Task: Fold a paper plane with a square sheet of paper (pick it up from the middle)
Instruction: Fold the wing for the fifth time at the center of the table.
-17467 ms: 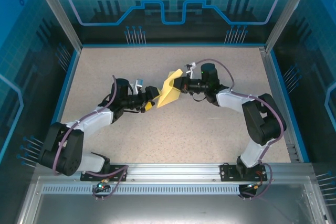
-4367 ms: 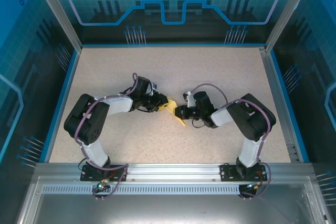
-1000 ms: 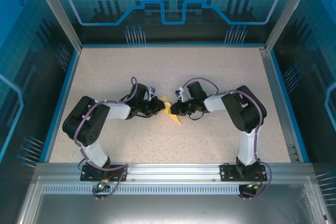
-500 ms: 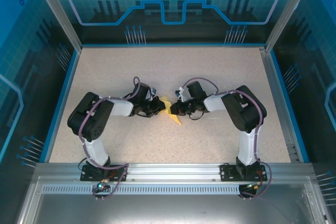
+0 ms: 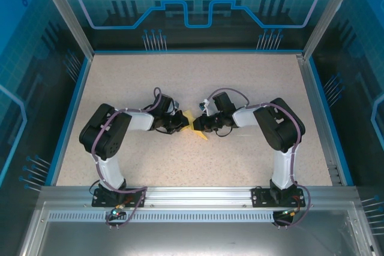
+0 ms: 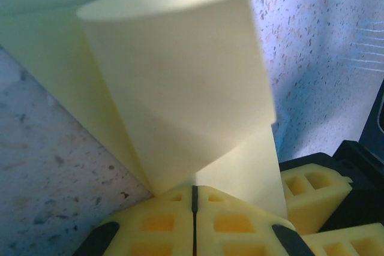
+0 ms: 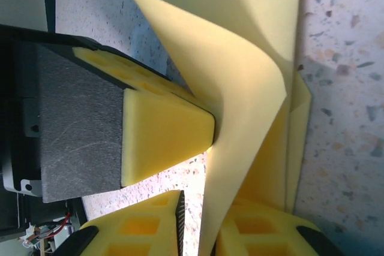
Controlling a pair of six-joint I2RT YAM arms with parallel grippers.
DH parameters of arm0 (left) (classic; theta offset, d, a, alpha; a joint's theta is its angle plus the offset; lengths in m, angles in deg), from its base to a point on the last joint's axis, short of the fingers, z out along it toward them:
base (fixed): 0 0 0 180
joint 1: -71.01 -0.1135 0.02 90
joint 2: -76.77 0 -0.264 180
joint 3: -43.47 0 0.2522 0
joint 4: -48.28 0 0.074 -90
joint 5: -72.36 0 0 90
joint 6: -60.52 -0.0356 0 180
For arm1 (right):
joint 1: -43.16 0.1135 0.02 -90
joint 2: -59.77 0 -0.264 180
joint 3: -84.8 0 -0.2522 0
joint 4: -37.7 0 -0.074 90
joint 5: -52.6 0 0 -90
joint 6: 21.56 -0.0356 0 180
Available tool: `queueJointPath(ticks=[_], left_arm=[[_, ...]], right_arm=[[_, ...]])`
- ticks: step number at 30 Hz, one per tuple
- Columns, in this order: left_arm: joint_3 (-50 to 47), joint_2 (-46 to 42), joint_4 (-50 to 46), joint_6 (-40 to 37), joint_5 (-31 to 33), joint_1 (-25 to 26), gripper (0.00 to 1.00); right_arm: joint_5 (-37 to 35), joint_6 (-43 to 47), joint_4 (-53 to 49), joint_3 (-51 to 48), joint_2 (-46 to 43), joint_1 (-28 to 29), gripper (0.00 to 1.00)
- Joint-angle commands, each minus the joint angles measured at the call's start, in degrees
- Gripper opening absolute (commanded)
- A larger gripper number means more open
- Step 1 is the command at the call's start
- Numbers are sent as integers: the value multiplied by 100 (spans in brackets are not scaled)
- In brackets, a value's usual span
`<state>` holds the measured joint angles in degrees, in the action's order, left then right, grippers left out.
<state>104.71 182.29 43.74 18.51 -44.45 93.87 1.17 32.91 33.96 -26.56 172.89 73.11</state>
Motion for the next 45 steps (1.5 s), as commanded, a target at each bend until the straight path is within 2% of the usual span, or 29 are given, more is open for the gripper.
queueJointPath(ticks=[1, 15, 25, 32, 38, 45], left_arm=[[44, 222, -311, -85, 100, 35, 9], [138, 259, -467, -127, 66, 35, 9], [120, 240, -526, -154, 72, 30, 9], [112, 233, -539, -116, 80, 28, 9], [121, 191, -577, -120, 105, 31, 9], [103, 154, -605, -129, 117, 33, 9]], right_arm=[[-210, -7, -665, -44, -30, 36, 22], [-437, 240, -1715, -56, -541, 37, 22], [-109, 125, -1600, -356, -796, 23, 26], [-147, 181, -1661, -411, -747, 19, 17], [-119, 250, -1589, -630, -673, 36, 22], [-378, 238, -1417, -691, -1148, 37, 23]])
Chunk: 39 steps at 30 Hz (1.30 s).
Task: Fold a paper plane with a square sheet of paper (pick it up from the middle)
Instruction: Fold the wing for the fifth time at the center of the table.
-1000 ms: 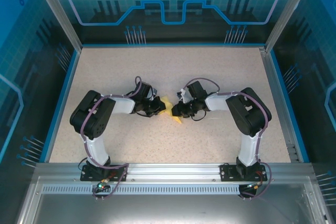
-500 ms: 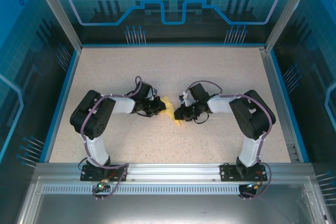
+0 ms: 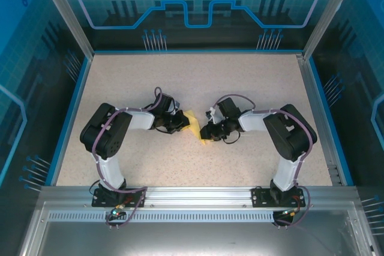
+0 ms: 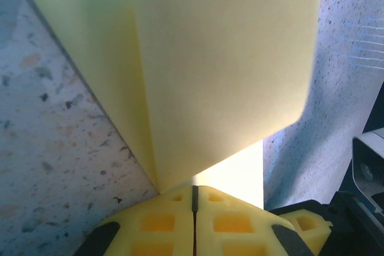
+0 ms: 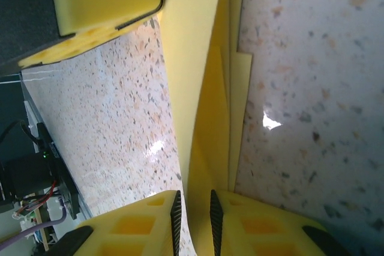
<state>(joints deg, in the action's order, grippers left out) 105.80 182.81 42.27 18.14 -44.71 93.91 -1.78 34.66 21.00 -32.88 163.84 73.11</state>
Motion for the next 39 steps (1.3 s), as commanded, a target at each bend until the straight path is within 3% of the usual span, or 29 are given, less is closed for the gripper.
queueJointPath(ticks=[1, 10, 22, 28, 34, 39], left_arm=[[-7, 108, -454, -86, 145, 30, 9], [-6, 84, -449, -76, 124, 26, 9], [-42, 57, -428, -73, 146, 30, 9], [-50, 66, -423, -83, 143, 30, 9], [-55, 66, -425, -77, 148, 31, 8], [-57, 66, -430, -73, 135, 25, 8]], right_arm=[[-192, 65, -171, -32, -277, 37, 23], [-313, 116, -359, 76, -158, 219, 19], [-844, 126, -646, 25, -603, 221, 23], [-715, 165, -653, 18, -612, 298, 20], [-839, 223, -727, -13, -662, 346, 28], [-1414, 258, -967, 57, -906, 344, 29]])
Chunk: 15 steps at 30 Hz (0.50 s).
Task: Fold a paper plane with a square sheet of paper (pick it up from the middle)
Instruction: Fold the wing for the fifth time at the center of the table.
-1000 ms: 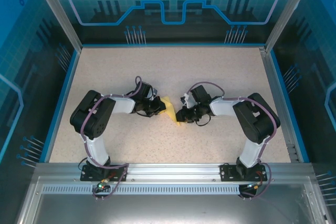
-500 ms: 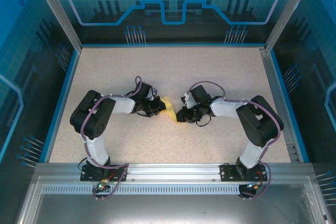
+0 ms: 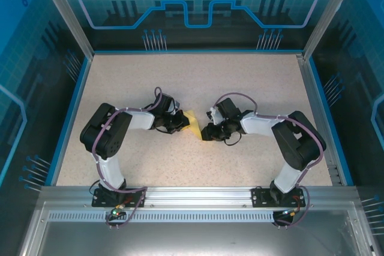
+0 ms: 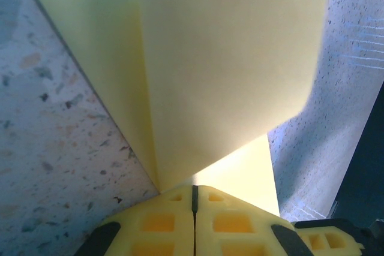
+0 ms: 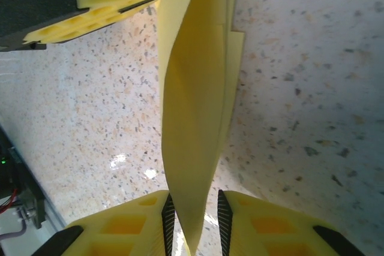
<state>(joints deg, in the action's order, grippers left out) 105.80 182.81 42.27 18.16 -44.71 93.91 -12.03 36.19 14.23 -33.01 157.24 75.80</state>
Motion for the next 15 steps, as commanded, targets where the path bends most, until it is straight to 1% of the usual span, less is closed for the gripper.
queueJointPath(ticks=[1, 3, 5, 15], left_arm=[[-58, 66, -430, -78, 137, 29, 8], [-49, 62, -435, -74, 134, 26, 8], [-41, 64, -434, -79, 140, 31, 8], [-41, 57, -441, -62, 122, 30, 8]], right_arm=[[-505, 128, -341, 85, -293, 82, 29], [-646, 197, -429, 121, -338, 116, 31], [-560, 247, -452, 167, -305, 160, 32], [-596, 235, -436, 458, -205, 339, 30]])
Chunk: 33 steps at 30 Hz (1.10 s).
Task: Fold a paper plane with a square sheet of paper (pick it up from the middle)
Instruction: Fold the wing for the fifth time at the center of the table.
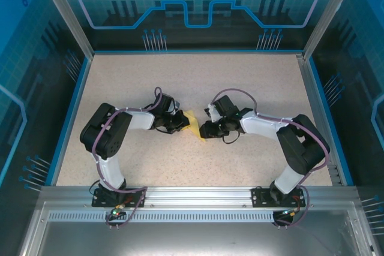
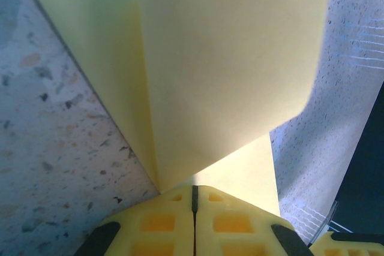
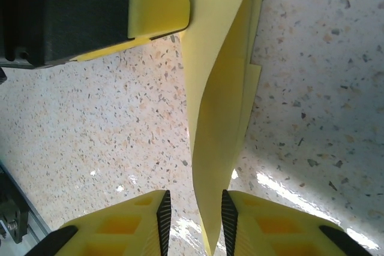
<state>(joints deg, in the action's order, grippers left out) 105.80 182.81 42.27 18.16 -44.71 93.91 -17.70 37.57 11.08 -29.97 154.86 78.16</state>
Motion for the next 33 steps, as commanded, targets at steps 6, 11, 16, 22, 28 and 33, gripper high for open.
queueJointPath(ticks=[6, 11, 16, 22, 28, 33], left_arm=[[-52, 57, -428, -60, 130, 31, 8], [-59, 49, -441, -70, 127, 32, 8], [-59, 51, -450, -63, 132, 29, 8], [-68, 58, -449, -54, 140, 30, 8], [-61, 57, -449, -56, 146, 29, 8], [-59, 58, -447, -56, 150, 24, 8]], right_arm=[[79, 87, -114, 248, 265, 171, 27], [190, 74, -78, 297, 402, 242, 23], [305, 29, -8, 256, 497, 269, 16], [486, -51, 121, 181, 651, 270, 16], [590, -111, 206, 128, 830, 270, 16], [687, -137, 245, 103, 926, 275, 16]])
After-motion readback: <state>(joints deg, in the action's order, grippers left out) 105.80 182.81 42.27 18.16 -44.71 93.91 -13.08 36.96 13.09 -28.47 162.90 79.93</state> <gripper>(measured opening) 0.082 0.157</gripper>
